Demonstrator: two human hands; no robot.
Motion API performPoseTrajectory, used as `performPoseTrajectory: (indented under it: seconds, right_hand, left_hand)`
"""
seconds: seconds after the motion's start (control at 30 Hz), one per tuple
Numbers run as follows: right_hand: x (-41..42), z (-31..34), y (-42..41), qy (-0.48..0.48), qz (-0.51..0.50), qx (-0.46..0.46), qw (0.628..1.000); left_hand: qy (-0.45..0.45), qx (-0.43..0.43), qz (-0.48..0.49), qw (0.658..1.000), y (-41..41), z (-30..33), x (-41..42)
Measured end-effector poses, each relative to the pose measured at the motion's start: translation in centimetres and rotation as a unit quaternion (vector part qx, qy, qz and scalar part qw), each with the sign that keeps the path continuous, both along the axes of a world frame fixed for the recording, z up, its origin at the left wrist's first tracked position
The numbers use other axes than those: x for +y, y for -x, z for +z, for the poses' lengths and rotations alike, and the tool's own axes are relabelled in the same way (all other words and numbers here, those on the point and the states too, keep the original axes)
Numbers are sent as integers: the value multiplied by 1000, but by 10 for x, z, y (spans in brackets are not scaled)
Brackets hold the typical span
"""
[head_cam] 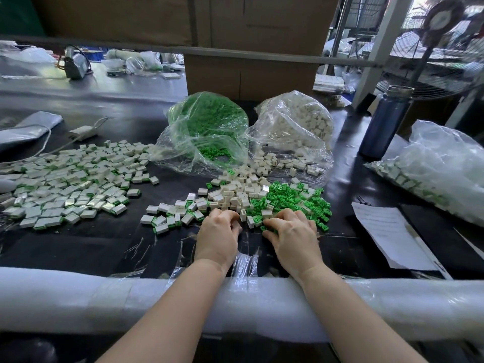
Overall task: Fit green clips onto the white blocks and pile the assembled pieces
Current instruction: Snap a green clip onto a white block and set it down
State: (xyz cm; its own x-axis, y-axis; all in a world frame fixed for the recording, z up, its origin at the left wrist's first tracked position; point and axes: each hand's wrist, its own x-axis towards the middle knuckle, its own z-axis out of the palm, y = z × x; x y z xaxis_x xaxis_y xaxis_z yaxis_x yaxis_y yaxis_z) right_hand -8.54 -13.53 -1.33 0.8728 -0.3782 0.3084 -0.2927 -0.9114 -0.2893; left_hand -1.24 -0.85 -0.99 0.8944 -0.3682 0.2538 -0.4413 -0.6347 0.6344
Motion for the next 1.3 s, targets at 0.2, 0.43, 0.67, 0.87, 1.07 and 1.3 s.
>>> performPoseTrajectory:
  seconds: [0.2, 0.43, 0.67, 0.87, 1.07, 1.3]
  right_hand:
    - [0, 2, 2, -35, 2, -41, 999]
    - [-1, 8, 6, -190, 32, -118, 974]
    - [-2, 9, 7, -286, 34, -149, 946]
    - [-2, 9, 7, -293, 45, -147, 944]
    - [-3, 8, 7, -285, 34, -143, 947]
    - [-3, 6, 7, -276, 27, -144, 950]
  left_hand:
    - [20, 14, -9, 1000, 1, 1, 1]
    - [103, 58, -77, 990, 4, 5, 2]
    - [169, 129, -113, 971, 2, 5, 1]
    - [142, 80, -127, 978, 3, 5, 1]
    - [144, 76, -118, 980, 3, 5, 1]
    - [156, 71, -111, 979, 1, 3, 2]
